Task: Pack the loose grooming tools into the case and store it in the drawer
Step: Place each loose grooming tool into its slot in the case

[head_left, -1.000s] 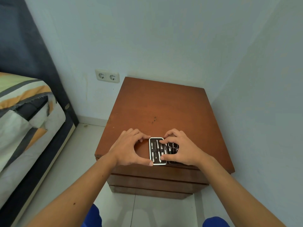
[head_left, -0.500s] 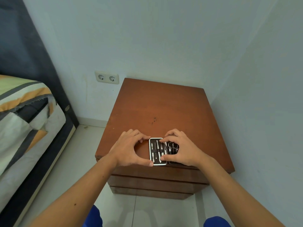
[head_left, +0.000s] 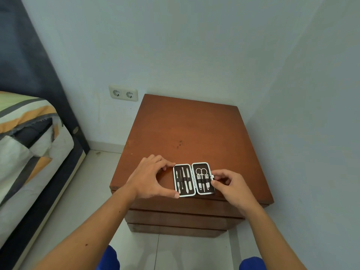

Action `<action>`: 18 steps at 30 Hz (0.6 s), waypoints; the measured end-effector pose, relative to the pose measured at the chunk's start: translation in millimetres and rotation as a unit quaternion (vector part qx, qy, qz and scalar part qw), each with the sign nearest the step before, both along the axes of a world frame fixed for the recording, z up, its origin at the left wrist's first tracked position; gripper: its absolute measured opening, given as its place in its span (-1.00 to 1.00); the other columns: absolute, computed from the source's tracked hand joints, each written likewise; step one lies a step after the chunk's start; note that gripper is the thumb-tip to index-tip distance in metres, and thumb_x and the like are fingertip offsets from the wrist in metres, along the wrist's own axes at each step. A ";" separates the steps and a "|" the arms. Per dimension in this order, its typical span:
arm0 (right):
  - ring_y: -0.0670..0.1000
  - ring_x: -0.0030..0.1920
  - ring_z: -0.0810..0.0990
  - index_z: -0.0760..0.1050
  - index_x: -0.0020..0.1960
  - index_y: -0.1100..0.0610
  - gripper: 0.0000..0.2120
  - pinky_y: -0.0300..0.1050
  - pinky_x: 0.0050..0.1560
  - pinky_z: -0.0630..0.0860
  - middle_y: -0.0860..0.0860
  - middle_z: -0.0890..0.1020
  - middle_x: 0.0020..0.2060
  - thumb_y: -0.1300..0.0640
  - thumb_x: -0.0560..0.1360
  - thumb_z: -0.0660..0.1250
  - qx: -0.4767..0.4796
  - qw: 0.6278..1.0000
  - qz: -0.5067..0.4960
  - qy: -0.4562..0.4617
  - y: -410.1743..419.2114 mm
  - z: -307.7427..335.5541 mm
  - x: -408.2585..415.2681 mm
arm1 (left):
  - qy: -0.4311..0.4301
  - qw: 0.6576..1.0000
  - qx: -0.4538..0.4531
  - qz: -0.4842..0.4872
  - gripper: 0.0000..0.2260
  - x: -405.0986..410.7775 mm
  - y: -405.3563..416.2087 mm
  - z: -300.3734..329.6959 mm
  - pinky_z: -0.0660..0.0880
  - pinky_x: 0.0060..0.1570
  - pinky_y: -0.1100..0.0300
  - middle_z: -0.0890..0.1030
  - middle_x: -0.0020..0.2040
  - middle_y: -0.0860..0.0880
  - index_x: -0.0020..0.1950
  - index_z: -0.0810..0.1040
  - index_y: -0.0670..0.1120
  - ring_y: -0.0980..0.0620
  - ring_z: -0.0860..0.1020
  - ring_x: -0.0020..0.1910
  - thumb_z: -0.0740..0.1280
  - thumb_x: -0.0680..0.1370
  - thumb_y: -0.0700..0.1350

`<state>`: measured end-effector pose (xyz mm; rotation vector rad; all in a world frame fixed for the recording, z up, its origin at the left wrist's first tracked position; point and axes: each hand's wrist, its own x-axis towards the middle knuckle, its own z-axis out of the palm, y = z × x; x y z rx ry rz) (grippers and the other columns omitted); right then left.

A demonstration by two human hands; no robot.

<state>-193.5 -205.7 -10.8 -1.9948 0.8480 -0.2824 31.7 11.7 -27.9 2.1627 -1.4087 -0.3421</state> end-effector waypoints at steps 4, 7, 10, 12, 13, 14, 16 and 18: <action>-0.01 -0.17 0.55 0.65 0.12 0.03 -0.76 -0.19 -0.03 0.48 0.06 0.78 -0.09 0.30 0.54 0.49 0.075 0.996 0.037 0.007 -12.5 12.7 8.7 | 0.005 1.000 -0.006 0.005 -0.09 -0.3 -0.1 0.3 0.35 0.20 0.19 0.45 0.07 0.34 0.44 0.52 0.24 0.22 0.42 0.11 0.45 0.20 0.65; 0.00 -0.11 0.65 0.66 0.13 0.04 -0.75 -0.04 0.09 0.58 0.10 0.78 -0.07 0.33 0.55 0.46 0.083 0.995 0.046 0.024 -25.4 21.0 21.7 | 0.007 1.000 -0.007 0.008 -0.14 0.2 -0.1 0.3 0.36 0.21 0.16 0.45 0.06 0.34 0.44 0.54 0.26 0.24 0.41 0.12 0.43 0.24 0.64; 0.03 -0.05 0.71 0.68 0.14 0.06 -0.74 -0.08 0.07 0.64 0.15 0.76 -0.03 0.37 0.57 0.43 0.082 0.993 0.077 0.034 -39.4 32.1 41.4 | 0.012 1.000 -0.010 0.010 -0.22 0.6 0.2 -0.7 0.38 0.21 0.13 0.48 0.07 0.33 0.42 0.56 0.28 0.21 0.43 0.12 0.41 0.30 0.63; 0.05 0.02 0.74 0.70 0.14 0.05 -0.73 -0.11 0.08 0.65 0.12 0.76 0.00 0.36 0.57 0.42 0.073 0.992 0.096 0.047 -47.1 39.5 56.5 | 0.009 1.000 -0.009 0.007 -0.26 0.6 0.2 -1.6 0.39 0.21 0.12 0.47 0.09 0.33 0.41 0.57 0.30 0.20 0.43 0.14 0.39 0.33 0.62; 0.07 0.07 0.74 0.70 0.15 0.05 -0.74 -0.13 0.10 0.64 0.10 0.76 0.02 0.35 0.57 0.43 0.068 0.991 0.103 0.052 -49.0 44.7 64.0 | 0.009 1.000 -0.007 0.005 -0.26 0.6 0.3 -1.6 0.38 0.21 0.13 0.47 0.10 0.33 0.42 0.57 0.30 0.20 0.43 0.15 0.39 0.33 0.62; 0.07 0.11 0.73 0.71 0.16 0.05 -0.75 -0.15 0.12 0.63 0.07 0.76 0.03 0.33 0.57 0.44 0.061 0.991 0.110 0.053 -49.7 50.8 71.1 | 0.009 1.000 -0.005 0.005 -0.26 0.6 0.2 -2.0 0.38 0.22 0.14 0.47 0.11 0.34 0.42 0.57 0.31 0.20 0.42 0.16 0.38 0.33 0.63; 0.03 0.13 0.71 0.71 0.17 0.05 -0.76 -0.20 0.10 0.60 0.01 0.76 0.04 0.30 0.57 0.45 0.039 0.989 0.130 0.053 -48.7 64.1 81.6 | 0.004 1.000 -0.003 0.006 -0.26 0.5 0.2 -2.3 0.36 0.23 0.17 0.46 0.12 0.34 0.42 0.57 0.31 0.20 0.42 0.16 0.38 0.33 0.63; -0.02 0.07 0.68 0.73 0.15 -0.02 -0.77 -0.20 0.07 0.57 -0.04 0.76 0.03 0.24 0.57 0.46 0.009 0.986 0.158 0.058 -45.4 74.2 85.3 | -0.001 1.000 -0.003 0.008 -0.26 0.5 0.0 -2.1 0.36 0.23 0.16 0.46 0.11 0.34 0.40 0.58 0.30 0.19 0.42 0.15 0.39 0.32 0.63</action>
